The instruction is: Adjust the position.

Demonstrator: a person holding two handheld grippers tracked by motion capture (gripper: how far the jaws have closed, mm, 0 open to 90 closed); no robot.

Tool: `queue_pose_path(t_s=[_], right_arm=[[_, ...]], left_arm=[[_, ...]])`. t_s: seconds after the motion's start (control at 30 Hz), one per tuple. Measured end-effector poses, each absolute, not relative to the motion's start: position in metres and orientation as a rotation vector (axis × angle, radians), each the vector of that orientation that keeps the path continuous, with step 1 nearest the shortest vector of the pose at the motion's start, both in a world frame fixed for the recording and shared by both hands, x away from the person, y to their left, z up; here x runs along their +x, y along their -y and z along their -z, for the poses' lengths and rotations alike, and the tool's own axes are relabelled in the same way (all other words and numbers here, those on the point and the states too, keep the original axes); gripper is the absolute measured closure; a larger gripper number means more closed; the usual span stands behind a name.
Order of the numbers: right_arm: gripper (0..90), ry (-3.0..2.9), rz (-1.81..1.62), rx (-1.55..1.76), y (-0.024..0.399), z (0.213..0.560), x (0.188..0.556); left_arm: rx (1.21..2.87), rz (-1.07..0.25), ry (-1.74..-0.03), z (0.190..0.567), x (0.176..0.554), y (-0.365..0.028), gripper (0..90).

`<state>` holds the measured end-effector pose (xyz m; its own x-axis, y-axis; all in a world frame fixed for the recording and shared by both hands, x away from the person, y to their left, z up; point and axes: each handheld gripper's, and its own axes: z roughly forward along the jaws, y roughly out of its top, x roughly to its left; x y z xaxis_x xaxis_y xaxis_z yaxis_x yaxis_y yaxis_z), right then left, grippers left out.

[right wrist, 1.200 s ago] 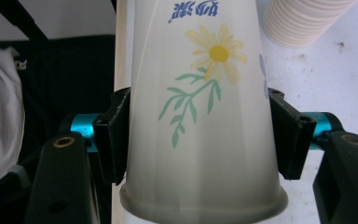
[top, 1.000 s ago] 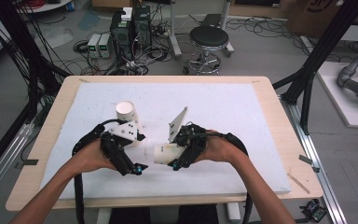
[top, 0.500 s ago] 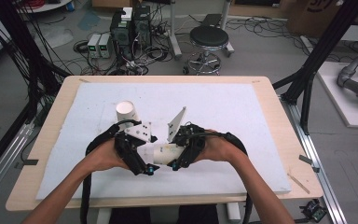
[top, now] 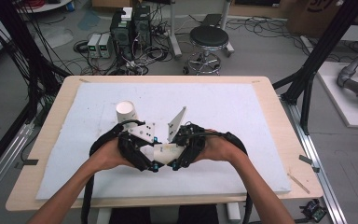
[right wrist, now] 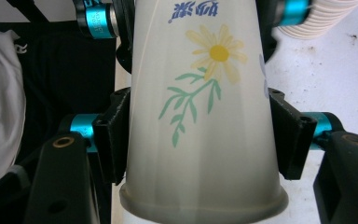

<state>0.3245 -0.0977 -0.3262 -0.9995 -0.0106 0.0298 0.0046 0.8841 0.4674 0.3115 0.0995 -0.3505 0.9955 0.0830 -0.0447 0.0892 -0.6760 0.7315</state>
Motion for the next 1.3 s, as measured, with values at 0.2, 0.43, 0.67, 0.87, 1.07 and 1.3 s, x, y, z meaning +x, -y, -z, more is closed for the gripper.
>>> queue_pose_path(t_s=[0.2, 0.43, 0.67, 0.87, 1.07, 1.3], right_arm=[[34.1, 3.018, 0.745, 0.006, 0.098, 0.326, 0.325], [28.6, 3.014, 0.741, 0.012, 0.097, 0.328, 0.325], [15.1, 3.01, 0.786, 0.011, 0.097, 0.328, 0.325], [13.8, 3.008, 0.802, -0.004, 0.098, 0.326, 0.325], [13.8, 2.991, 0.891, 0.01, 0.102, 0.32, 0.325], [13.7, 2.959, 1.034, -0.011, 0.112, 0.309, 0.324]], left_arm=[[2.315, 0.001, -0.117, 0.351, 0.311, -0.099, 36.3], [2.318, -0.007, -0.117, 0.351, 0.31, -0.1, 37.2], [2.318, -0.015, -0.111, 0.349, 0.31, -0.102, 37.2], [2.325, -0.018, -0.111, 0.349, 0.308, -0.102, 37.2], [2.279, -0.015, -0.12, 0.354, 0.304, -0.108, 37.2], [2.227, -0.027, -0.161, 0.363, 0.303, -0.12, 37.2]])
